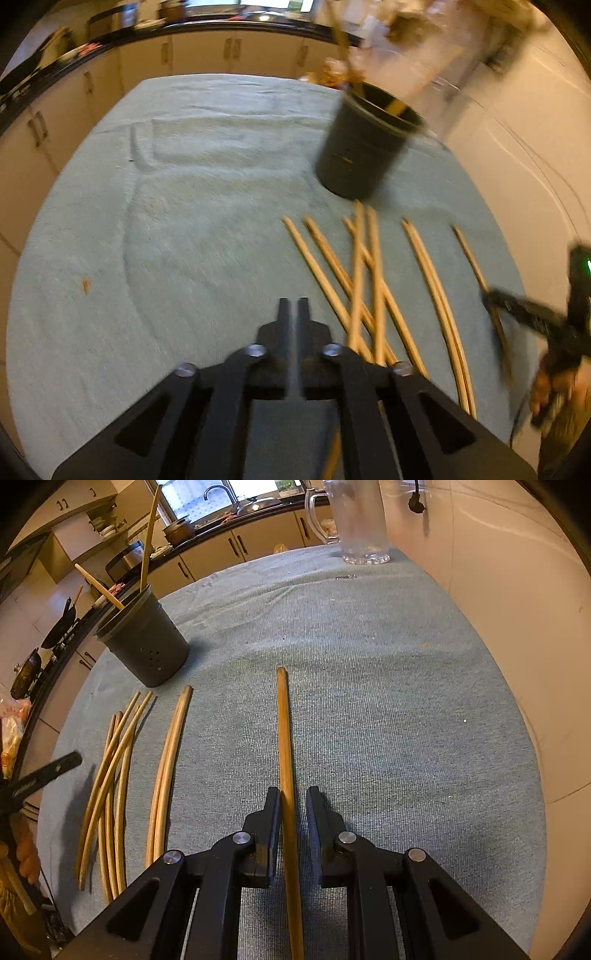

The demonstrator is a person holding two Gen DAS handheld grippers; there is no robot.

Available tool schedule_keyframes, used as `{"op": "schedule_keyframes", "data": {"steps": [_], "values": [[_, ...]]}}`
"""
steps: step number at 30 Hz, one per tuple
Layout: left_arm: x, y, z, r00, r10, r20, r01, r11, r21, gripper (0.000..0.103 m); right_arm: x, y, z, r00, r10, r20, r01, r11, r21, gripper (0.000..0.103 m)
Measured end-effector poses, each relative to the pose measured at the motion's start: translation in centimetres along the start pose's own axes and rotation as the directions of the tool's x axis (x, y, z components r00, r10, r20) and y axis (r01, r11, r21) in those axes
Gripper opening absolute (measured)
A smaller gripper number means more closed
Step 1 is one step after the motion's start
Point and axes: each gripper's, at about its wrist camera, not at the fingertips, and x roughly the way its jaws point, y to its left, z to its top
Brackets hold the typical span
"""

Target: Organize utensils

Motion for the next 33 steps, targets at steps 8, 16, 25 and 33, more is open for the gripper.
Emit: {"op": "schedule_keyframes", "data": {"steps": [8, 16, 25, 33], "values": [[0.2, -3.2, -3.4, 1.000, 0.006, -0.020, -0.003, 0.989, 0.145, 0.027, 0.0, 0.0, 0.1, 1.000, -0.008, 0.003, 0.008, 1.000, -0.007, 0.016], [0.8, -3.5, -3.8, 0.991, 0.136, -0.002, -0.134, 0.980, 0.145, 0.007, 0.0, 0.0, -0.1, 1.000, -0.008, 0.015, 0.008, 1.000, -0.010, 0.016], [-2.1, 0.4, -5.3, 0.973, 0.195, -0.124, -0.200, 0.980, -0.024, 0.007, -0.3, -1.2, 0.0, 0.999, 0.028, -0.027, -0.026, 0.997, 0.078, 0.014], [-2.8, 1.4, -2.6, 0.977, 0.190, -0.099, -0.192, 0.981, -0.011, 0.037, 1.3, 1.0, 2.7, 0.980, -0.023, -0.200, 0.017, 0.999, -0.035, 0.039]]}}
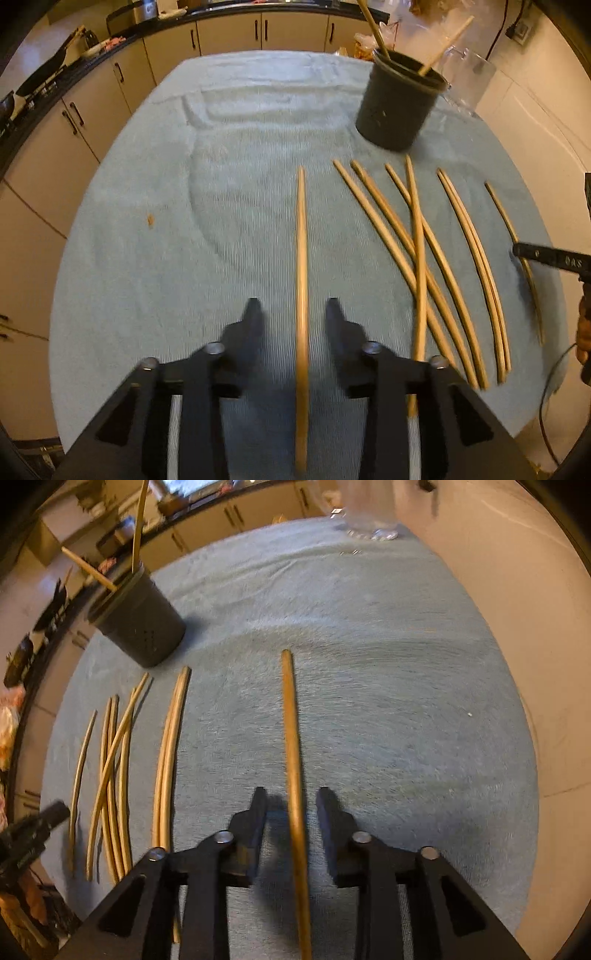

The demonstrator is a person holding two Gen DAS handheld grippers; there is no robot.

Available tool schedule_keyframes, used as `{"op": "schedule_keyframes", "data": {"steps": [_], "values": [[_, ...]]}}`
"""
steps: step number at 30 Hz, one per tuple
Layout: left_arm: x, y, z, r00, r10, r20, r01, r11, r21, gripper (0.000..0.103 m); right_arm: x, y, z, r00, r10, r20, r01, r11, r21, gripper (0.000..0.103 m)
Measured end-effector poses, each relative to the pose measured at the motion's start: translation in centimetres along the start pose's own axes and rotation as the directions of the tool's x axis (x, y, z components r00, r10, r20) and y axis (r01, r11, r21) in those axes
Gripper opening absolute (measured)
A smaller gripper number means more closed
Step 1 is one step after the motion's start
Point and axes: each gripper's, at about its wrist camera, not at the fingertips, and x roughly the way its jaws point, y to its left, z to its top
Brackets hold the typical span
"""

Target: Organize utensils

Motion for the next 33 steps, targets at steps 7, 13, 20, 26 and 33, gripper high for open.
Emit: {"op": "schedule_keyframes", "data": {"steps": [7, 13, 20, 26, 33], "values": [[3.9, -0.2, 4.4, 0.998, 0.030, -0.056, -0.029, 1.000, 0.007, 0.037, 2.0, 1.9, 4.3, 0.987, -0.145, -0.072, 0.135, 0.983, -0.126, 0.046], [4.9, -0.8, 6.7, 0.998, 0.038, -0.057, -0.036, 0.998, 0.046, 0.037, 3.3, 2.4, 7.9, 0.978, -0.181, -0.105, 0.164, 0.975, -0.147, 0.039], [3.9, -0.9, 6.2, 1.000, 0.000, 0.010, -0.001, 1.000, 0.025, 0.006, 3.2, 2.6, 8.9, 0.985, -0.171, -0.022, 0.166, 0.977, -0.136, 0.007], [-1.9, -0.6, 5.8, 0.986, -0.012, 0.166, 0.013, 1.000, -0.003, 0.006, -1.7, 2.1, 7.3, 0.986, -0.090, 0.138, 0.100, 0.992, -0.073, 0.007], [-10.5, -1.9, 3.1, 0.926, -0.012, 0.378, 0.000, 0.999, 0.032, 0.006, -10.6, 3.0, 3.0, 0.935, -0.012, 0.355, 0.047, 0.995, -0.090, 0.007]]}}
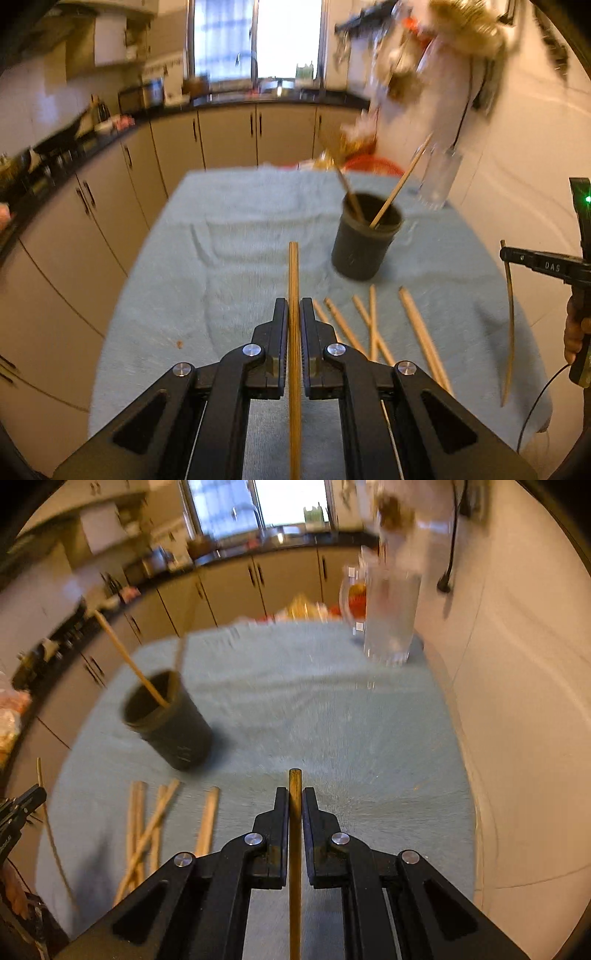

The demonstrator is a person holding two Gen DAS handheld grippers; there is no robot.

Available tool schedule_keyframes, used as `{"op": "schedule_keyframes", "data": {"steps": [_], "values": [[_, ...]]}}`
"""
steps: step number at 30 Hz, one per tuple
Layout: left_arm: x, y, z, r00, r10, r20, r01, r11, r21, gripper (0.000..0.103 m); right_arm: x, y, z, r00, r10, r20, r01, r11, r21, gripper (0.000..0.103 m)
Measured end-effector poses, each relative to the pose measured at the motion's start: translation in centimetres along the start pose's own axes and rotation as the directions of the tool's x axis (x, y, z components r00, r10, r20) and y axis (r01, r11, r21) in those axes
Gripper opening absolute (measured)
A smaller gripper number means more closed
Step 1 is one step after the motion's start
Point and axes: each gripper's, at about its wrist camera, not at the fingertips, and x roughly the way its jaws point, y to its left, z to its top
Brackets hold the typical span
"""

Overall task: Organize utensils
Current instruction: 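Lift both chopsticks over the black cup and open both tools to drop them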

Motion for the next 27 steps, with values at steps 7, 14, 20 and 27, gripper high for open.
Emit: {"op": "schedule_keyframes", "data": {"steps": [7, 14, 20, 27], "values": [[-5.4, -1.7, -2.2, 0.994, 0.016, 0.109, -0.021, 0.999, 0.043, 0.006, -6.2, 0.0, -2.3, 0.992, 0.047, 0.114, -0.048, 0.999, 0.003, 0.007], [-10.0, -1.8, -4.2, 0.986, 0.001, 0.169, -0.004, 1.000, 0.019, 0.006, -9.5, 0.2, -4.9, 0.981, 0.085, 0.176, -0.087, 0.996, 0.004, 0.007], [-12.8, -1.2, -4.3, 0.975, -0.015, 0.222, 0.019, 1.000, -0.016, 0.006, -12.2, 1.2, -5.7, 0.968, 0.097, 0.232, -0.095, 0.995, -0.020, 0.007], [-13.2, -1.4, -1.4, 0.963, -0.064, 0.262, 0.073, 0.997, -0.025, 0.006, -13.1, 2.5, -4.5, 0.950, 0.118, 0.288, -0.112, 0.993, -0.036, 0.007]]}}
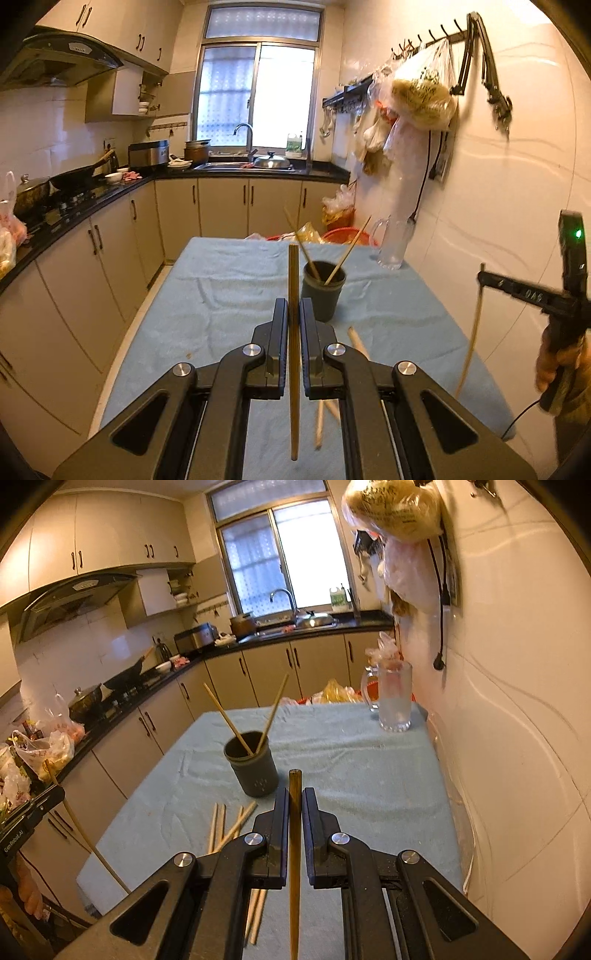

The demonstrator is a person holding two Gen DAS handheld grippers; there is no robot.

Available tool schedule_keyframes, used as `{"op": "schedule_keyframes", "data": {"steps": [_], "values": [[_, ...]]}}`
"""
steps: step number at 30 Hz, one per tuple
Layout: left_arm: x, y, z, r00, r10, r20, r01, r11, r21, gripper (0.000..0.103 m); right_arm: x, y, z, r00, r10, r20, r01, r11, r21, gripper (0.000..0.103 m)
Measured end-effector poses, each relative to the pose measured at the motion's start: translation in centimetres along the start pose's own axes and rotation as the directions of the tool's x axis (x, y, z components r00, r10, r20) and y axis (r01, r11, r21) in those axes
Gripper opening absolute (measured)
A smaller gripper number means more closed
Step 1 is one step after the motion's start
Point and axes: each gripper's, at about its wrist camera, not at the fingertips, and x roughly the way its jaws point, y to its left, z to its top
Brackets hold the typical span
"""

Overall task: Organize utensils
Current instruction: 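Lift both chopsticks over the black cup and open both tools to drop them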

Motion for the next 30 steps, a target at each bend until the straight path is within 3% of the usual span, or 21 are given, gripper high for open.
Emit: {"op": "schedule_keyframes", "data": {"steps": [8, 13, 19, 25, 30], "values": [[5.8, -1.4, 6.7, 0.999, -0.013, 0.044, 0.013, 1.000, -0.018, 0.006, 2.6, 1.3, 5.0, 0.993, 0.048, 0.104, -0.052, 0.998, 0.043, 0.007], [11.0, -2.2, 11.8, 0.997, -0.022, 0.077, 0.026, 0.998, -0.055, 0.006, 5.2, 2.3, 9.9, 0.972, 0.062, 0.228, -0.081, 0.994, 0.073, 0.007], [16.7, -2.7, 15.6, 0.995, -0.015, 0.096, 0.021, 0.998, -0.064, 0.006, 9.1, 2.7, 15.0, 0.948, 0.063, 0.313, -0.106, 0.987, 0.123, 0.008], [22.7, -3.2, 15.8, 0.999, -0.001, 0.051, 0.003, 0.999, -0.036, 0.006, 14.1, 3.2, 16.4, 0.946, 0.025, 0.323, -0.072, 0.989, 0.133, 0.008], [26.9, -3.0, 13.8, 0.998, 0.005, -0.059, -0.006, 1.000, -0.029, 0.006, 19.1, 3.2, 15.1, 0.979, 0.012, 0.206, -0.036, 0.993, 0.116, 0.008]]}}
